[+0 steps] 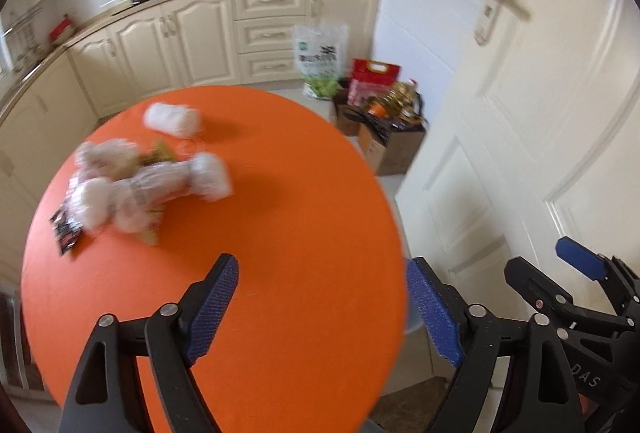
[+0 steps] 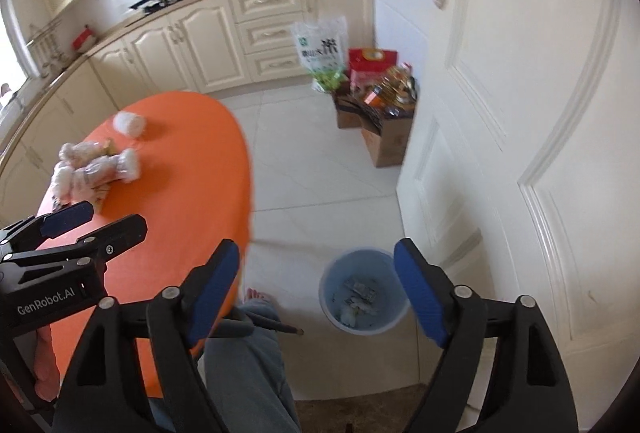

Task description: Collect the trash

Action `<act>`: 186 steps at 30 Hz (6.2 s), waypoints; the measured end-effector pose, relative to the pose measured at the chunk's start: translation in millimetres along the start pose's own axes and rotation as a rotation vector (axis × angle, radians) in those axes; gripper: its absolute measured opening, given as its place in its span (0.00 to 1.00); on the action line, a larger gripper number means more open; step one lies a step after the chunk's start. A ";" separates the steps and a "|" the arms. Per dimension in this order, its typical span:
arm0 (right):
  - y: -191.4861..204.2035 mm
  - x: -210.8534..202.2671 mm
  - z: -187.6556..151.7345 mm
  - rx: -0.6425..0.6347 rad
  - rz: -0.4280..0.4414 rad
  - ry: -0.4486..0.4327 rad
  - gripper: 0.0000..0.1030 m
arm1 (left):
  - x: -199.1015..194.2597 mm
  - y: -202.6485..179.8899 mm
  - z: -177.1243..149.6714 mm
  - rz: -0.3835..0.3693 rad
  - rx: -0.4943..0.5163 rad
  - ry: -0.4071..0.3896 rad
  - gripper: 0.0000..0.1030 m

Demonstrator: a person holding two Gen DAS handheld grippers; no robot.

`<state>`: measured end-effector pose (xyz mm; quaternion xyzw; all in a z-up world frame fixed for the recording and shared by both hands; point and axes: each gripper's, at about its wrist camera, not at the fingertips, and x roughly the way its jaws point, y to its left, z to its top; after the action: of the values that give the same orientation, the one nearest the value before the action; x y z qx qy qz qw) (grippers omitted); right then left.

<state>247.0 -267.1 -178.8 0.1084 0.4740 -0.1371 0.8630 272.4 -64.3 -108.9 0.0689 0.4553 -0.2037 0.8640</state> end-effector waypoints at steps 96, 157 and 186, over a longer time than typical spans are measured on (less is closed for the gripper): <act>280.5 103.8 96.2 -0.497 0.161 -0.006 0.32 | 67.0 319.5 35.9 0.251 -0.527 0.074 0.00; 312.5 170.5 57.9 -0.770 0.274 0.102 0.66 | 75.7 296.1 -3.4 0.124 -0.544 0.166 0.56; 171.5 149.6 95.2 -0.384 0.356 0.188 0.38 | 121.6 190.7 77.3 0.054 -0.326 0.234 0.64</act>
<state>457.0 -156.2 -245.7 0.0368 0.5427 0.1194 0.8306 471.3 50.0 -176.1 -0.0366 0.5777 -0.0947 0.8099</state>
